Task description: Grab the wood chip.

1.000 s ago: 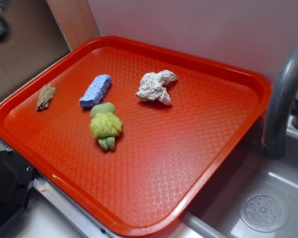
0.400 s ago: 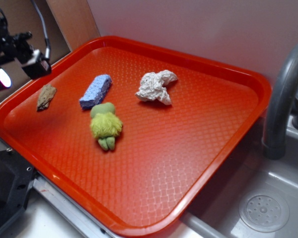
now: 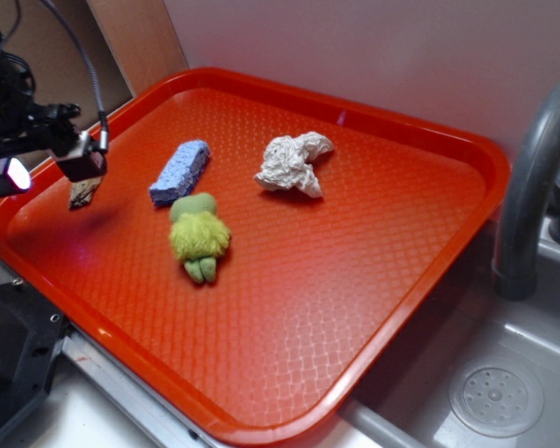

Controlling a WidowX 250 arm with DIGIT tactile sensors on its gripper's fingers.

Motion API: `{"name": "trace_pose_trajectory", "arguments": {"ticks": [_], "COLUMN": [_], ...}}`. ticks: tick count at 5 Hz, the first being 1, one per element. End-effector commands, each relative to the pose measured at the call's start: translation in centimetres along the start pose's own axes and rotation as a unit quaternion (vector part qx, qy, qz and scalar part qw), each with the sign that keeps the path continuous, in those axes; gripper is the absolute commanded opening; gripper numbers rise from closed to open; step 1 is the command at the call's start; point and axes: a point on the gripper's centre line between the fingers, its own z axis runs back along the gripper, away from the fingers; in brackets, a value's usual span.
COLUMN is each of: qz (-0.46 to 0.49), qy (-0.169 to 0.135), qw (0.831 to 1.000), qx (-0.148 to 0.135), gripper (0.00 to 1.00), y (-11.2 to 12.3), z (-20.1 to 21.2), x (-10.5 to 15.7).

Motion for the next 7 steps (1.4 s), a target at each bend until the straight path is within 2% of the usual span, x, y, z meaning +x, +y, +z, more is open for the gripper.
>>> {"name": "trace_pose_trajectory", "arguments": {"ticks": [1,2,5,6,7], "qz": [-0.052,-0.070,-0.061,-0.050,-0.038], "qy": [-0.023,-0.021,0.004,0.015,0.027], "qw": [0.998,0.997,0.997,0.998,0.999], "qx": [0.010,0.030,0.050,0.043,0.008], "gripper": [1.00,1.00,1.00,1.00,1.00], "y": [-1.4,-1.7,-0.2,1.1,1.8], "z": [-1.3,-2.2,-3.8,-4.2,-4.1], "x": [2.0,2.1,2.2,2.5,2.6]}}
